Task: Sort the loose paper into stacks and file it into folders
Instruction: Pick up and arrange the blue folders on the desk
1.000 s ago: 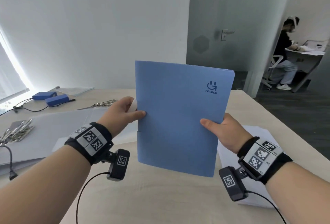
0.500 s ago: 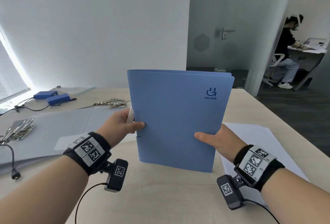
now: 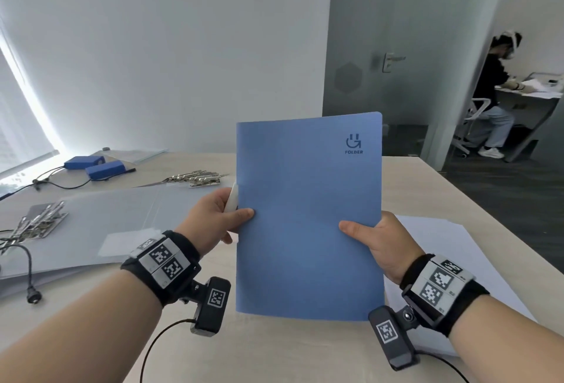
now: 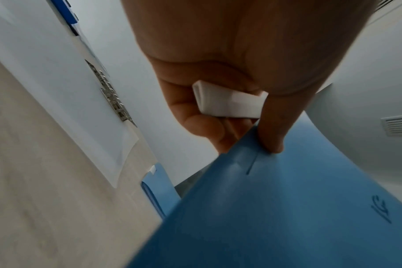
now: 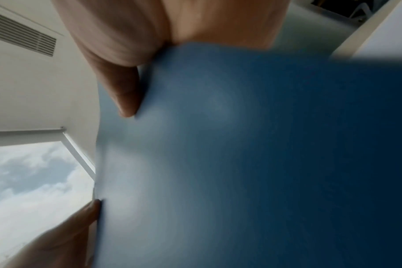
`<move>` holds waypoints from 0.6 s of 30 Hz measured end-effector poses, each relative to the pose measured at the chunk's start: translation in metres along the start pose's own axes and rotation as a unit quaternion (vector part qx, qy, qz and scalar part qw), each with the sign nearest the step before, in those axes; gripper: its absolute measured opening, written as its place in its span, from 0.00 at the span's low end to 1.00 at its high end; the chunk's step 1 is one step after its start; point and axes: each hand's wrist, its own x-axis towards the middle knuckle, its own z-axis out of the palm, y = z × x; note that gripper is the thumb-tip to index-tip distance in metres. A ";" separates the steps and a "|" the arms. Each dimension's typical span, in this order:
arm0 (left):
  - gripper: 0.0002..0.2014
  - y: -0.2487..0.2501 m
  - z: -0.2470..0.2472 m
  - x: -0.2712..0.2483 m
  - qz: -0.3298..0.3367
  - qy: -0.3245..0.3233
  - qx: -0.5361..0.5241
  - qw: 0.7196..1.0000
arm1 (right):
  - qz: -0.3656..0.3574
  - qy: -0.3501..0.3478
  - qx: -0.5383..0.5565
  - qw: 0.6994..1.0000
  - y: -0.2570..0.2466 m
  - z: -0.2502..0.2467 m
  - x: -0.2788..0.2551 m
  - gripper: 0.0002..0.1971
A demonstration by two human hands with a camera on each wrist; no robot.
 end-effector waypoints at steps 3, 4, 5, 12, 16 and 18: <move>0.08 -0.007 0.005 -0.002 -0.024 0.006 0.061 0.998 | 0.009 0.002 0.007 1.000 0.004 0.001 -0.002 0.10; 0.07 -0.010 0.006 -0.003 -0.030 0.005 0.068 0.997 | 0.012 0.004 0.007 1.000 0.006 0.001 -0.002 0.10; 0.06 -0.012 0.007 -0.004 -0.033 0.003 0.066 0.997 | 0.015 0.007 0.010 1.000 0.007 0.001 -0.003 0.10; 0.09 -0.010 0.008 -0.005 -0.056 0.014 0.095 0.994 | 0.028 0.011 0.030 0.999 0.008 0.000 -0.003 0.10; 0.19 0.001 -0.007 -0.004 -0.068 0.051 0.213 0.973 | 0.039 0.001 0.018 0.999 0.008 -0.005 -0.003 0.10; 0.25 0.008 -0.015 -0.003 -0.077 0.043 0.307 0.948 | 0.044 -0.010 0.006 0.999 0.008 -0.005 -0.003 0.10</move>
